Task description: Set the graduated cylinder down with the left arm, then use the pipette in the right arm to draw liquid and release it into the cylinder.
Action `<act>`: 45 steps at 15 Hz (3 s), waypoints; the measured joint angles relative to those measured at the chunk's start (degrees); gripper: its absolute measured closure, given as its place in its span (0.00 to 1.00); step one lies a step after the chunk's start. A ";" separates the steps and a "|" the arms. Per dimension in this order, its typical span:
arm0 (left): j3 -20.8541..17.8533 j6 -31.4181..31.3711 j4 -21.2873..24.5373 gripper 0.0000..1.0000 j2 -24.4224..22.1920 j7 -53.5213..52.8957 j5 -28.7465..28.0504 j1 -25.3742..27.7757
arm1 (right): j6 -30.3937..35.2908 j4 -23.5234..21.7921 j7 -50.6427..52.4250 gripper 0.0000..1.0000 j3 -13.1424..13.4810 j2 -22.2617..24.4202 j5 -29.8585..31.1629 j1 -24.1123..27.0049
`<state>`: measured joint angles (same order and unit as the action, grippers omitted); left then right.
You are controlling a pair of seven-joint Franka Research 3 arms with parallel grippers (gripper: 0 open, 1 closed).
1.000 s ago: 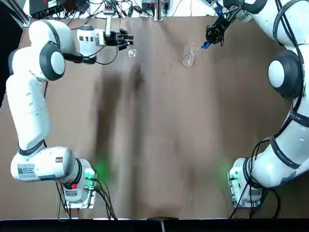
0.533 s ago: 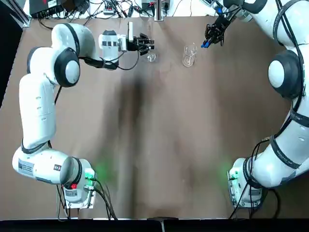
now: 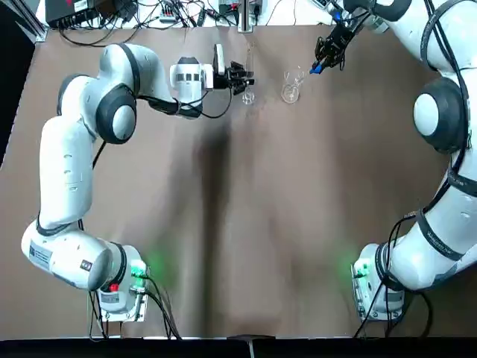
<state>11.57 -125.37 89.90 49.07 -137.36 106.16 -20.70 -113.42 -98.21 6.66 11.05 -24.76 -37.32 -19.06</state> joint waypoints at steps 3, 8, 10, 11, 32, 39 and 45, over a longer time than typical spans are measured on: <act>-0.02 -0.01 -1.03 0.66 1.87 -2.37 0.32 -0.23 | 0.00 0.15 0.00 0.68 0.00 0.00 0.00 0.00; -0.02 0.02 -2.19 0.66 3.29 -6.19 0.35 -0.32 | -0.01 0.33 0.00 0.68 0.03 0.00 0.00 0.02; -0.01 0.05 -2.31 0.66 3.63 -6.65 0.35 -0.32 | -0.01 0.60 0.00 0.69 0.09 0.00 0.00 0.09; -0.01 0.06 -2.34 0.66 3.78 -6.95 0.35 -0.33 | -0.01 0.78 0.00 0.69 0.12 0.00 0.00 0.10; -0.72 5.11 -0.74 0.01 4.13 -9.46 -0.66 2.85 | 8.45 5.52 -3.63 0.70 1.05 3.98 7.12 -0.96; -0.75 5.53 1.27 0.01 2.40 -0.11 -12.26 11.29 | 14.78 8.69 -5.48 0.70 1.26 5.73 7.15 -0.96; -1.13 5.80 -0.82 0.01 -4.46 31.38 -30.50 18.91 | 15.19 9.01 -7.20 0.70 1.35 7.25 7.18 -0.95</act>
<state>10.44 -119.57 89.07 44.61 -105.98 75.66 -1.78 -98.23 -89.20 -0.54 12.40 -17.51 -30.14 -20.01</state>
